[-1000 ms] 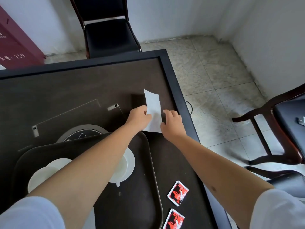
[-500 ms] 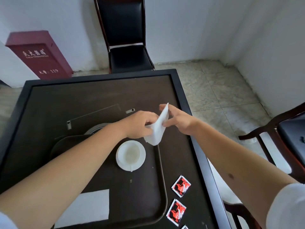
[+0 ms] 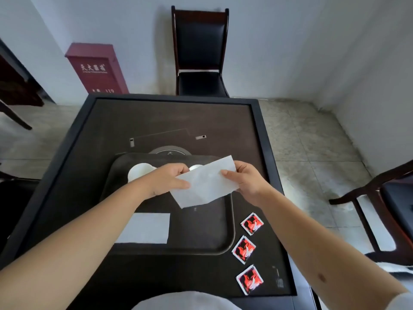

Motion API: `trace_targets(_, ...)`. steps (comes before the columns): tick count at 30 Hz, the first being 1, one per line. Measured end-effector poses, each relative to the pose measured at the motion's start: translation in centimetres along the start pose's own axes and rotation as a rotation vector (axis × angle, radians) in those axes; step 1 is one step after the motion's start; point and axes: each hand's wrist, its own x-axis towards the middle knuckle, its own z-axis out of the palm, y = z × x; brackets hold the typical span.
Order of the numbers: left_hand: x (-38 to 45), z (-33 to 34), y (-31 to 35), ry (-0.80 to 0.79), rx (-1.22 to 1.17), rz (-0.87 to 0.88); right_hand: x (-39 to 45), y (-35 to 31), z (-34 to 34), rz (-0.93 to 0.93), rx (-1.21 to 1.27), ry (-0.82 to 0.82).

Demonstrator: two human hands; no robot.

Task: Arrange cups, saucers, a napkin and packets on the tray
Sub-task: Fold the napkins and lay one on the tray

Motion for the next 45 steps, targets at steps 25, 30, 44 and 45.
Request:
trace_targets(25, -15.7, -1.4, -16.8, 0.321, -0.743, -0.385, -5.0, 11.5, 18.6, 0.289, 0.120, 0.300)
trace_targets(30, -15.7, -3.5, -18.4, 0.327, -0.675, -0.397, -4.6, 13.6, 21.3, 0.327, 0.072, 0.426)
trace_targets(44, -13.2, -4.9, -22.0, 0.390, -0.375, -0.427, -1.9, 16.7, 22.1, 0.425, -0.190, 0.516)
trace_targets(45, -12.9, -4.9, -22.1, 0.395, -0.354, -0.431, -1.5, 16.8, 21.9, 0.427, -0.209, 0.524)
